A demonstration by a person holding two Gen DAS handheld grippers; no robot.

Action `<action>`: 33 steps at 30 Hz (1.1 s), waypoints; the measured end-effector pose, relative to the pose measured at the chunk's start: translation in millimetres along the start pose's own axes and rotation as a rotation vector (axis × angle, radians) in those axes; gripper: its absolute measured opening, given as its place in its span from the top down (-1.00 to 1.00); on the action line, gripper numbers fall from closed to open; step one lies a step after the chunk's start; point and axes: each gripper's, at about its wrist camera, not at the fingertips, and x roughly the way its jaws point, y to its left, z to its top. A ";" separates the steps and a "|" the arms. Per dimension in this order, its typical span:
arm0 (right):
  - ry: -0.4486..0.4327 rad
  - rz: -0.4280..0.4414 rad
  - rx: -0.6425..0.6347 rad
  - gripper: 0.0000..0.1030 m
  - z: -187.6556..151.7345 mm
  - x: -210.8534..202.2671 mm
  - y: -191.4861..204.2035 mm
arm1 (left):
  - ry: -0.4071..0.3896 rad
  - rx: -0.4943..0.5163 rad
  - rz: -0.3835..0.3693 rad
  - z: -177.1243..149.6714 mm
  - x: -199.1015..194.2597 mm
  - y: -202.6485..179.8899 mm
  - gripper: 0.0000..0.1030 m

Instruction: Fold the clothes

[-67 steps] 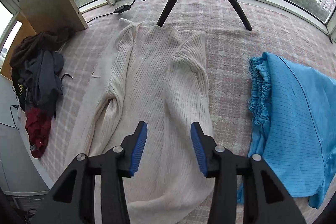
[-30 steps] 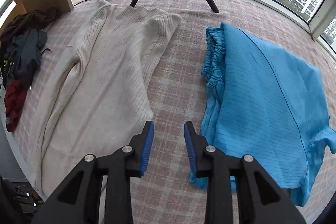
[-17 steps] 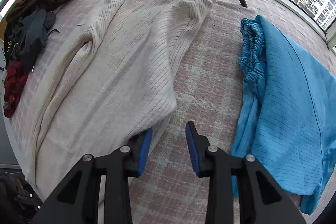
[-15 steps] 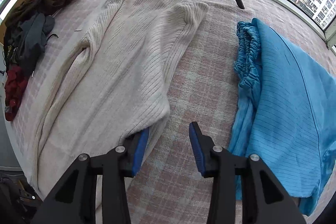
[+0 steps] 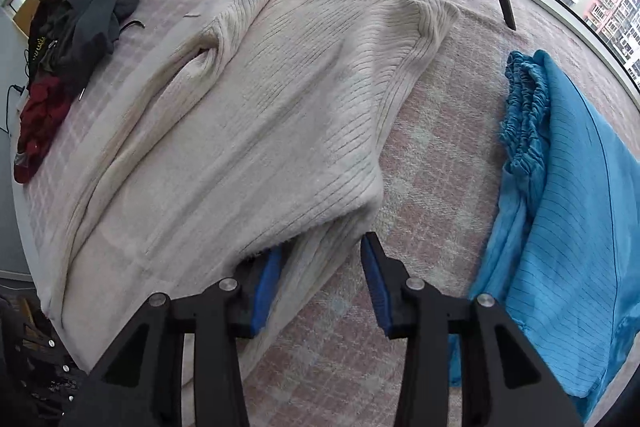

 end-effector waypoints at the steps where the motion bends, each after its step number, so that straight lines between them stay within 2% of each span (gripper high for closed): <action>1: -0.002 -0.017 0.019 0.22 3.8 3.8 -5.3 | 0.001 0.004 0.002 0.9 0.3 -1.1 0.87; 3: -0.022 0.027 0.081 0.24 8.0 7.4 -21.7 | 0.004 0.012 0.008 1.6 0.8 -3.1 0.87; 4: -0.031 0.043 0.124 0.43 8.1 5.4 -32.4 | 0.005 0.014 0.009 1.6 0.8 -4.0 0.87; 5: -0.029 0.071 0.194 0.73 5.1 5.3 -48.3 | 0.003 0.013 0.009 1.6 1.0 -5.0 0.87; 6: -0.028 0.098 0.258 0.83 2.1 5.1 -63.2 | 0.002 0.012 0.009 1.6 0.8 -5.3 0.87; 8: -0.023 0.106 0.258 0.84 -2.1 3.6 -63.0 | 0.000 0.012 0.009 1.5 0.1 -5.4 0.87; 13: -0.009 0.125 0.258 0.67 -12.8 -0.2 -62.6 | -0.034 0.027 0.004 1.9 -13.7 -8.1 0.87; 17: -0.005 0.123 0.279 0.55 -19.5 -12.6 -65.7 | -0.072 0.069 -0.035 0.8 -27.4 -22.1 0.86; 21: -0.044 0.180 0.366 0.41 -28.4 -23.1 -77.8 | -0.037 0.096 -0.037 5.8 -10.6 -40.7 0.83; 24: -0.059 0.219 0.412 0.22 -29.4 -23.0 -79.2 | -0.015 0.101 -0.002 13.4 4.5 -55.2 0.59; 26: -0.069 0.237 0.418 0.16 -29.8 -23.2 -75.9 | -0.009 0.097 0.028 17.1 12.2 -62.6 0.28; 27: -0.069 0.237 0.416 0.13 -27.6 -21.5 -73.9 | -0.009 0.101 0.050 17.1 16.2 -65.9 0.25; 30: -0.068 0.230 0.413 0.03 -22.0 -13.8 -72.8 | -0.027 0.120 0.103 16.9 23.7 -74.8 0.28; 31: -0.063 0.230 0.414 0.03 -18.4 -10.5 -74.0 | -0.039 0.128 0.119 17.0 24.4 -76.2 0.35; 32: -0.059 0.230 0.416 0.03 -14.8 -7.1 -75.3 | -0.052 0.138 0.136 17.1 24.8 -77.2 0.63; 33: -0.055 0.230 0.418 0.03 -11.2 -3.8 -76.5 | -0.062 0.138 0.154 17.5 24.6 -75.0 0.82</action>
